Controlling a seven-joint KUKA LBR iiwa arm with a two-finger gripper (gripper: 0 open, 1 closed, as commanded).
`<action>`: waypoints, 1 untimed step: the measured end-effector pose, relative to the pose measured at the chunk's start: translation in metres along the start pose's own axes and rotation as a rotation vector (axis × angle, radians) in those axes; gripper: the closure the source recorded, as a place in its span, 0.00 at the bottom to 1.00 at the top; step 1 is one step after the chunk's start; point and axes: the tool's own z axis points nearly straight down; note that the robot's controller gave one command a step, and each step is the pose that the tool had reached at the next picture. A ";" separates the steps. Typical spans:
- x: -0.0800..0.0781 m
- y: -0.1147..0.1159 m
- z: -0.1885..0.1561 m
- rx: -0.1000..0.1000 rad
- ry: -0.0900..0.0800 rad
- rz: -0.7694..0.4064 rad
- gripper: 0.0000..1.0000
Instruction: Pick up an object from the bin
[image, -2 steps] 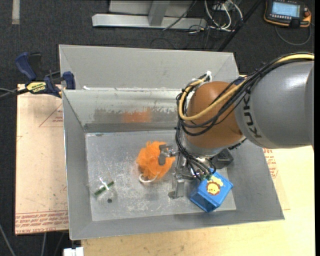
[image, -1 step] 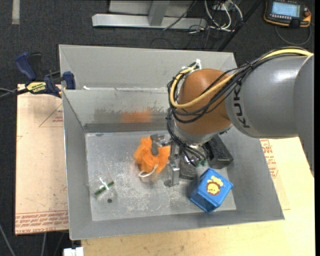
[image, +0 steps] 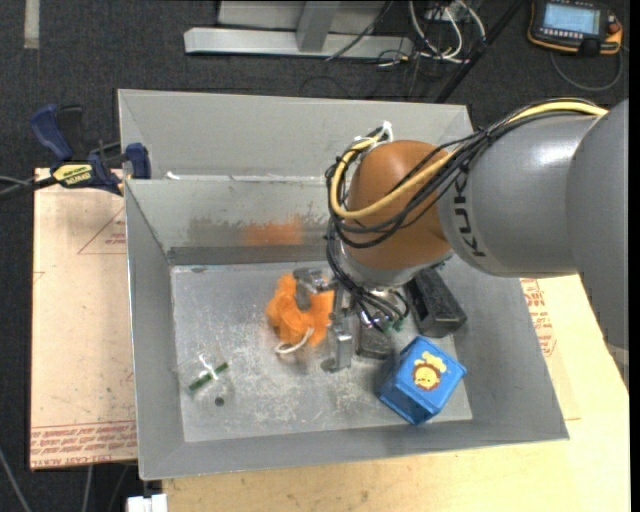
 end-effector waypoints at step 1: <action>-0.009 0.004 0.049 -0.002 -0.011 -0.050 0.00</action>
Offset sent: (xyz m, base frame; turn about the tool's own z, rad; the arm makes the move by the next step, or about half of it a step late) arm 0.0211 0.0201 -0.0575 -0.0333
